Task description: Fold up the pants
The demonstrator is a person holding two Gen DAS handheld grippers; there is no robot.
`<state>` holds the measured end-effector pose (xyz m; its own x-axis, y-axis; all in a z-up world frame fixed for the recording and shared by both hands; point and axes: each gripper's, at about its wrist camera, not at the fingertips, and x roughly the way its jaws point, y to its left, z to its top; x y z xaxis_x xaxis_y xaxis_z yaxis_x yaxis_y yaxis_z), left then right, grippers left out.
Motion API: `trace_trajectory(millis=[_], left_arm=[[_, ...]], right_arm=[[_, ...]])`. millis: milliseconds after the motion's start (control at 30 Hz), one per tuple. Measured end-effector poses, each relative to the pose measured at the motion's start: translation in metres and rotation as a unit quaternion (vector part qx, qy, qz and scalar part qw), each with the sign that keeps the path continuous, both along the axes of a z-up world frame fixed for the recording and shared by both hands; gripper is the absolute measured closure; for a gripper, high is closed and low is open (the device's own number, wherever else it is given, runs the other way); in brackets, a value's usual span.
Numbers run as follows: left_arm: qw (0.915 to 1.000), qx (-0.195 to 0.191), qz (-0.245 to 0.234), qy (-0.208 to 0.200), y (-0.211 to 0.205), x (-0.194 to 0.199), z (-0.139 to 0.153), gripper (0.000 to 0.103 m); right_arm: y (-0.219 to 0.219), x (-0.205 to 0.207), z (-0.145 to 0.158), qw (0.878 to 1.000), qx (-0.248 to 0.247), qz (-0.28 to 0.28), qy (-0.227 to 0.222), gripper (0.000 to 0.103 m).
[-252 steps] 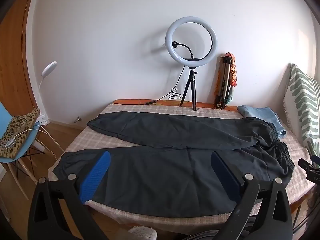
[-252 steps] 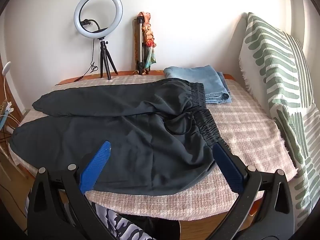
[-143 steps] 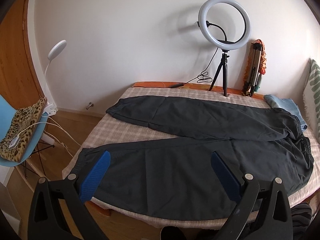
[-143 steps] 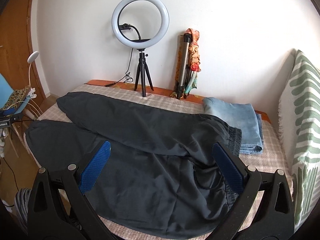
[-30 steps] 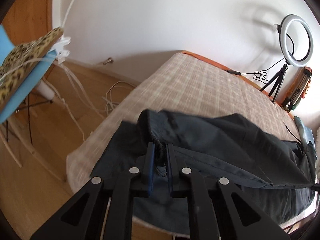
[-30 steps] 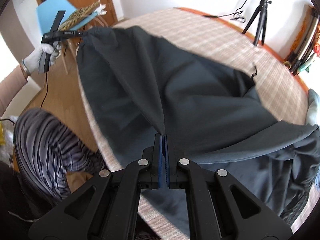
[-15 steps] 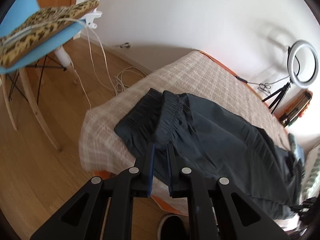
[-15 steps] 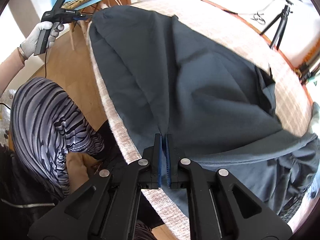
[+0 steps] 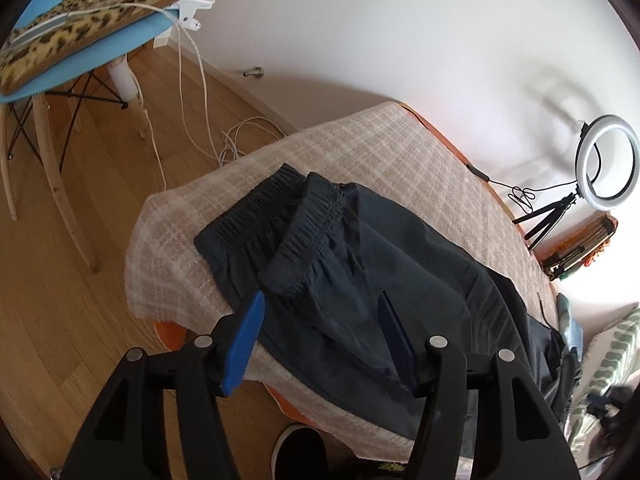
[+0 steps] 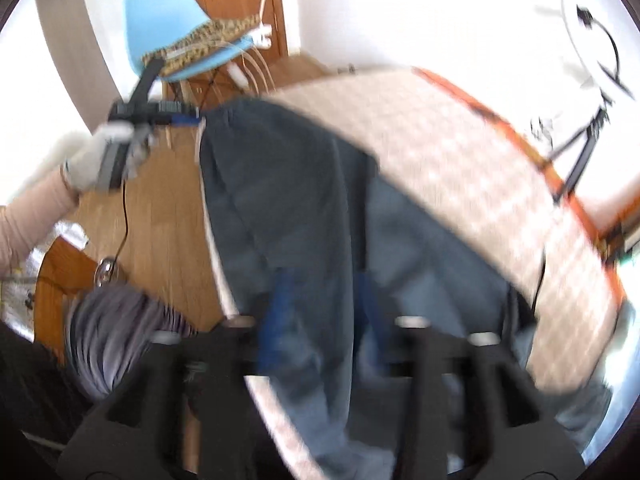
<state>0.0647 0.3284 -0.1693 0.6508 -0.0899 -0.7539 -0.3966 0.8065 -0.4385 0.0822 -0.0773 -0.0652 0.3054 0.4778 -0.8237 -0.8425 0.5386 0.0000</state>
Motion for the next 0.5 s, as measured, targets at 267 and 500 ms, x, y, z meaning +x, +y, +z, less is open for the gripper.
trace_trajectory(millis=[267, 500], left_arm=[[0.9998, -0.009, 0.018, -0.005, 0.001, 0.006, -0.015, 0.047], [0.9989, -0.022, 0.036, -0.021, 0.004, 0.002, -0.026, 0.067]], right_arm=[[0.108, 0.069, 0.007, 0.997, 0.054, 0.042, 0.026, 0.039], [0.207, 0.107, -0.029, 0.994, 0.046, 0.081, 0.057, 0.039]])
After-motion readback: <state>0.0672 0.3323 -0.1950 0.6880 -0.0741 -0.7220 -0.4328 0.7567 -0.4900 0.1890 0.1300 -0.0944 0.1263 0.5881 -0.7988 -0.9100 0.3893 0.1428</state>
